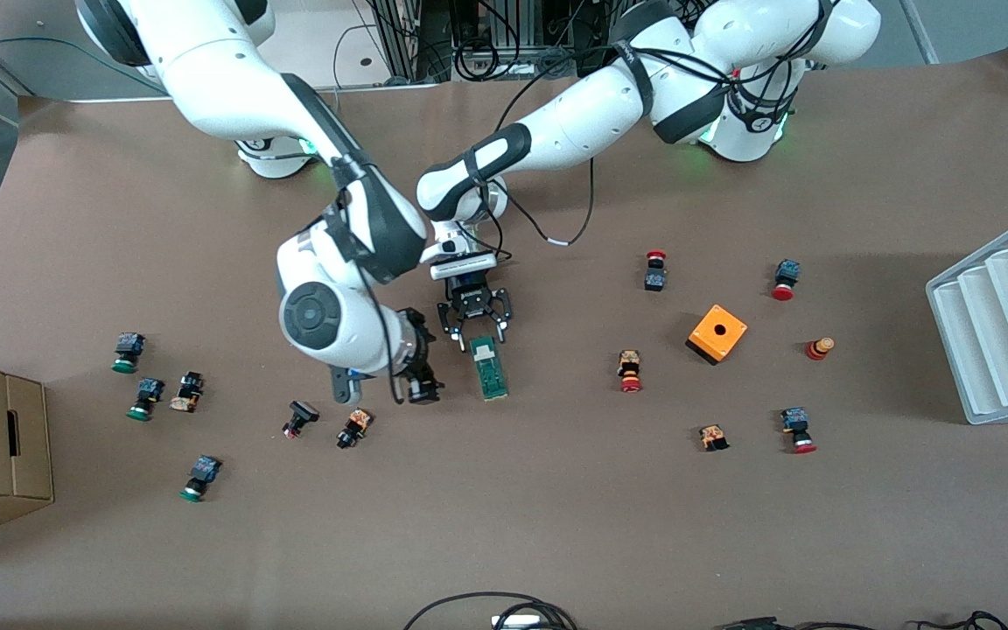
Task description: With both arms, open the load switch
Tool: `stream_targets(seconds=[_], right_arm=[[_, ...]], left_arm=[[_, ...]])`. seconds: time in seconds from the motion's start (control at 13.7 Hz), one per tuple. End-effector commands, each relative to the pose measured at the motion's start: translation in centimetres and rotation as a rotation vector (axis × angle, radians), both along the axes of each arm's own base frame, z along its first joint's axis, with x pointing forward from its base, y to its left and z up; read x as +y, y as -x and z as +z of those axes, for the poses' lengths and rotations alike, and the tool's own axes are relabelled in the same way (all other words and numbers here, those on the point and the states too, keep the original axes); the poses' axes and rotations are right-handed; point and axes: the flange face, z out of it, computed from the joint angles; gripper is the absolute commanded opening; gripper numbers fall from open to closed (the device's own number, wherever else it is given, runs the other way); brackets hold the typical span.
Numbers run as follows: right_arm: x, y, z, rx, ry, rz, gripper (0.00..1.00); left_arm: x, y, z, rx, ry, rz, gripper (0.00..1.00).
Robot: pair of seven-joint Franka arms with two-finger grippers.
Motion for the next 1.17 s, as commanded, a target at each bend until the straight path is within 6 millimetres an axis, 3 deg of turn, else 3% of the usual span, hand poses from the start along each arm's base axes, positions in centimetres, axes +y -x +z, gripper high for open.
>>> stream_targets(seconds=[0.0, 0.15, 0.44, 0.66, 0.95, 1.1], right_arm=[[-2.9, -0.1, 2.8, -0.014, 0.000, 0.112, 1.00], [-5.7, -0.4, 4.8, -0.035, -0.016, 0.192, 1.00], [-12.7, 0.0, 8.5, -0.087, -0.019, 0.412, 1.00], [-17.4, 0.3, 11.2, -0.110, -0.032, 0.567, 1.00], [-20.9, 1.0, 13.9, -0.151, 0.007, 0.785, 1.00], [-23.2, 2.4, 15.1, -0.172, 0.042, 0.893, 1.00]], left_arm=[[-0.6, 0.4, -0.2, 0.034, 0.018, 0.018, 1.00], [-1.1, 0.0, 1.5, 0.043, 0.043, 0.027, 1.00], [-2.5, -0.4, 7.8, 0.087, 0.091, 0.069, 1.00], [-2.9, -0.6, 10.6, 0.091, 0.105, 0.076, 1.00], [-3.1, -0.5, 15.6, 0.154, 0.056, 0.085, 1.00], [-3.3, -0.5, 18.4, 0.184, 0.016, 0.075, 1.00]])
